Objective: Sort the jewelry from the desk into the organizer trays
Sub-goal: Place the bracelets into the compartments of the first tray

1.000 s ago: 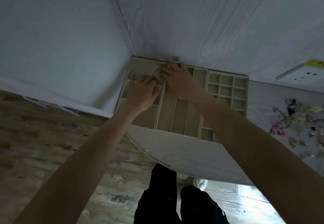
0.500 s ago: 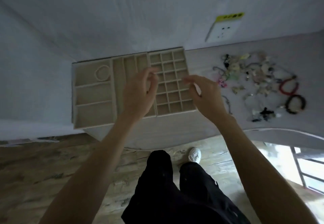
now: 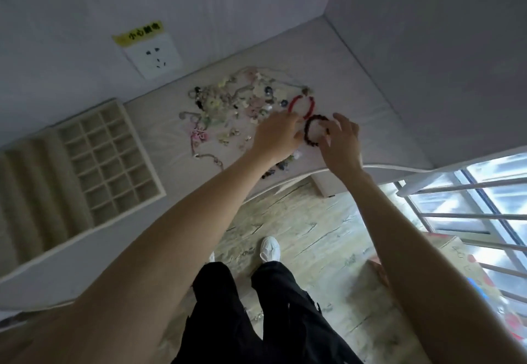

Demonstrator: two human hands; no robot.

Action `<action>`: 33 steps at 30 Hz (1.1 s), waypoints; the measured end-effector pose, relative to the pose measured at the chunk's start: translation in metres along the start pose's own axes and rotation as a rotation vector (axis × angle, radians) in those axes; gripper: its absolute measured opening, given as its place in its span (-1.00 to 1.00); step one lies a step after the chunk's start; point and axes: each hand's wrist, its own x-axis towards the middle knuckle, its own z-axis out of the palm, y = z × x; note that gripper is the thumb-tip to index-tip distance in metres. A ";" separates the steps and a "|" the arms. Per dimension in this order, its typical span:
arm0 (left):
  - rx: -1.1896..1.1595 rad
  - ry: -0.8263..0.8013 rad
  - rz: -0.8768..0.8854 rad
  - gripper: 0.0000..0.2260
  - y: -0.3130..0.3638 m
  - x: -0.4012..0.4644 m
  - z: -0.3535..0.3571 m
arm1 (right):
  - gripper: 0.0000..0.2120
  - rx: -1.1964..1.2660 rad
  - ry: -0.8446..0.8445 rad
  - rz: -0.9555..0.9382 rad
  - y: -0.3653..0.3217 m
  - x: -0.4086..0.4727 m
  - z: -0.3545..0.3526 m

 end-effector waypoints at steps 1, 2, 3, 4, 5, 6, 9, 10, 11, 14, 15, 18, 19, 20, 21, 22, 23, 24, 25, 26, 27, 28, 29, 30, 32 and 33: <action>0.123 -0.006 -0.039 -0.67 0.005 0.011 0.006 | -0.68 0.000 -0.025 0.026 0.004 0.009 0.001; 0.249 -0.019 -0.070 -0.65 0.010 0.020 0.012 | -0.66 -0.008 -0.054 0.047 0.008 0.018 0.003; 0.337 -0.026 -0.089 -0.62 0.013 0.027 0.017 | -0.65 -0.025 -0.083 0.058 0.009 0.026 0.004; 0.390 -0.026 -0.105 -0.60 0.017 0.033 0.021 | -0.63 -0.050 -0.110 0.058 0.012 0.033 0.005; 0.426 -0.025 -0.112 -0.59 0.019 0.038 0.023 | -0.62 -0.076 -0.128 0.054 0.013 0.038 0.006; 0.456 -0.028 -0.108 -0.60 0.020 0.043 0.026 | -0.61 -0.099 -0.141 0.050 0.014 0.042 0.006; 0.518 -0.035 -0.052 -0.76 0.024 0.052 0.031 | -0.66 -0.104 -0.133 0.043 0.020 0.045 0.008; 0.507 -0.040 -0.044 -0.83 0.026 0.053 0.032 | -0.69 -0.083 -0.120 0.056 0.022 0.043 0.008; 0.477 -0.040 -0.045 -0.85 0.026 0.053 0.034 | -0.71 -0.057 -0.103 0.076 0.022 0.040 0.007; 0.258 -0.009 -0.036 -0.78 0.024 0.044 0.030 | -0.73 0.070 -0.002 0.086 0.023 0.028 -0.001; 0.126 0.021 -0.025 -0.77 0.023 0.038 0.024 | -0.75 0.137 0.057 0.059 0.020 0.024 -0.006; -0.286 0.127 -0.011 -0.80 0.014 -0.001 -0.005 | -0.80 0.312 0.197 -0.091 -0.015 0.010 -0.023; -0.392 0.161 -0.005 -0.81 0.010 -0.016 -0.014 | -0.82 0.349 0.217 -0.156 -0.030 0.007 -0.025; -0.482 0.201 -0.015 -0.81 0.001 -0.036 -0.024 | -0.84 0.395 0.203 -0.226 -0.050 0.002 -0.024; -0.567 0.244 -0.029 -0.82 -0.009 -0.056 -0.034 | -0.86 0.442 0.170 -0.285 -0.070 -0.002 -0.020; -0.646 0.285 -0.052 -0.83 -0.018 -0.075 -0.043 | -0.87 0.498 0.119 -0.322 -0.087 -0.005 -0.016; -0.712 0.340 -0.093 -0.83 -0.030 -0.095 -0.054 | -0.87 0.555 0.049 -0.350 -0.108 -0.009 -0.009; -0.772 0.413 -0.153 -0.84 -0.048 -0.118 -0.065 | -0.88 0.602 -0.047 -0.365 -0.133 -0.013 0.003; -0.836 0.463 -0.206 -0.86 -0.059 -0.136 -0.074 | -0.89 0.641 -0.151 -0.347 -0.150 -0.017 0.012; -0.882 0.520 -0.274 -0.87 -0.078 -0.158 -0.084 | -0.90 0.699 -0.284 -0.328 -0.175 -0.023 0.024; -0.918 0.566 -0.352 -0.86 -0.097 -0.181 -0.091 | -0.88 0.765 -0.425 -0.298 -0.201 -0.029 0.039; -0.953 0.581 -0.427 -0.84 -0.113 -0.199 -0.097 | -0.83 0.826 -0.539 -0.264 -0.221 -0.034 0.051; -0.979 0.582 -0.497 -0.80 -0.128 -0.216 -0.102 | -0.80 0.856 -0.621 -0.244 -0.239 -0.038 0.062; -0.993 0.583 -0.566 -0.77 -0.145 -0.235 -0.107 | -0.82 0.848 -0.682 -0.249 -0.259 -0.044 0.075; -0.991 0.621 -0.674 -0.73 -0.185 -0.274 -0.117 | -0.88 0.776 -0.774 -0.265 -0.305 -0.059 0.104; -0.976 0.669 -0.724 -0.72 -0.204 -0.292 -0.123 | -0.91 0.737 -0.797 -0.287 -0.327 -0.065 0.118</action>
